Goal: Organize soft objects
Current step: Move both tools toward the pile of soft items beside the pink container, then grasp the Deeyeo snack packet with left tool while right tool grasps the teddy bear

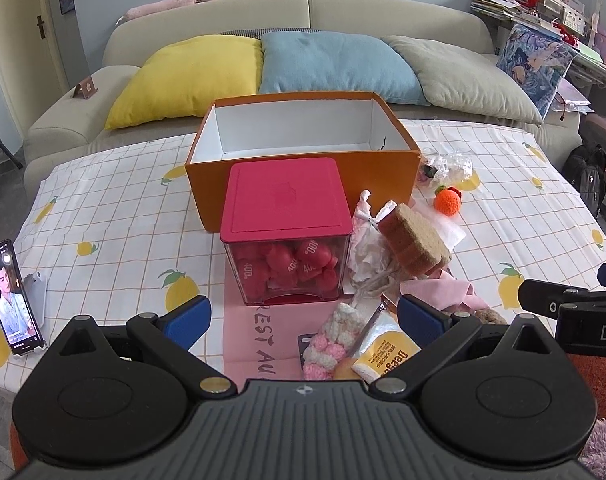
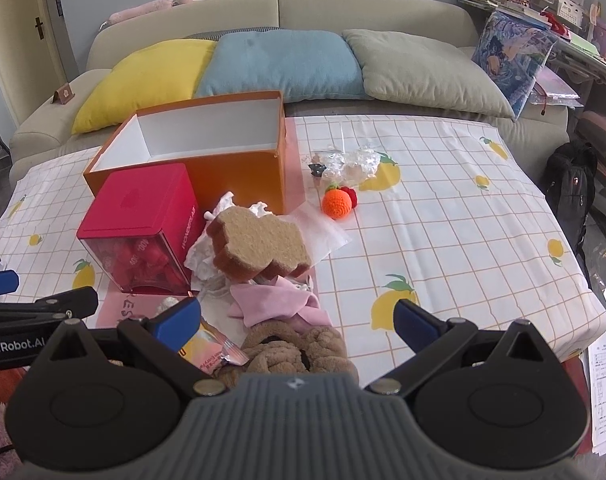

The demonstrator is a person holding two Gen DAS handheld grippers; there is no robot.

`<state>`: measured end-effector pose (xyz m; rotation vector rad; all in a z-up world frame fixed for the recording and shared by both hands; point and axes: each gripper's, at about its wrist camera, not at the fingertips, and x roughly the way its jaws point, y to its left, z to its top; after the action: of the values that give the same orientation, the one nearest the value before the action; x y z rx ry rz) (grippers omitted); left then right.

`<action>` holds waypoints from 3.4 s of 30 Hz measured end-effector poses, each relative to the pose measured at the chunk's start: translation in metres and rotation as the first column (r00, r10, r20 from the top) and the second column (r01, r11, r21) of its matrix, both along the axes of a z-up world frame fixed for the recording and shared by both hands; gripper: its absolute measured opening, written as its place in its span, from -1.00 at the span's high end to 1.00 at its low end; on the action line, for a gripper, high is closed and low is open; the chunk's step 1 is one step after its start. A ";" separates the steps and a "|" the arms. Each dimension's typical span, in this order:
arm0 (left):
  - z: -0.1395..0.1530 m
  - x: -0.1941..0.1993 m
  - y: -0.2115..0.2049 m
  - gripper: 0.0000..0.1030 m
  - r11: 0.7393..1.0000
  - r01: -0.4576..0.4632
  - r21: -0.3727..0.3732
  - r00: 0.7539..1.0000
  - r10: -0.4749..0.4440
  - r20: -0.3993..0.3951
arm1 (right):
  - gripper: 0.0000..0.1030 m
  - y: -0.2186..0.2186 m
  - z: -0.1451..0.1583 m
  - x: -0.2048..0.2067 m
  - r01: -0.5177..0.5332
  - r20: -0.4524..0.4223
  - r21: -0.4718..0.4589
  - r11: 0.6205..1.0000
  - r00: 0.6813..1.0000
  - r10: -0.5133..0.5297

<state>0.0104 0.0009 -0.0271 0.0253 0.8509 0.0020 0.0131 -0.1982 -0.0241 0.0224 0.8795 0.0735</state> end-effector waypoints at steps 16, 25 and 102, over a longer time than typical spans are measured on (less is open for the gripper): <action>0.000 0.000 0.000 -1.00 1.000 -0.001 0.000 1.000 0.001 -0.002 | -0.95 0.001 -0.001 0.001 0.000 -0.003 -0.001 1.000 1.000 0.000; -0.001 0.000 0.000 -1.00 1.000 -0.001 0.000 1.000 0.001 -0.002 | -0.95 0.001 -0.001 0.001 0.000 -0.004 -0.001 1.000 1.000 0.000; -0.098 0.022 -0.030 -0.18 0.897 0.440 -0.032 0.859 -0.431 -0.275 | -0.87 0.001 -0.129 0.047 -0.019 -0.496 0.133 0.991 0.864 0.083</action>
<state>0.0326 -0.0295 -0.1249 0.2546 1.1108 -0.4256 0.0605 -0.1968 -0.1535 0.1403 1.3994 0.1779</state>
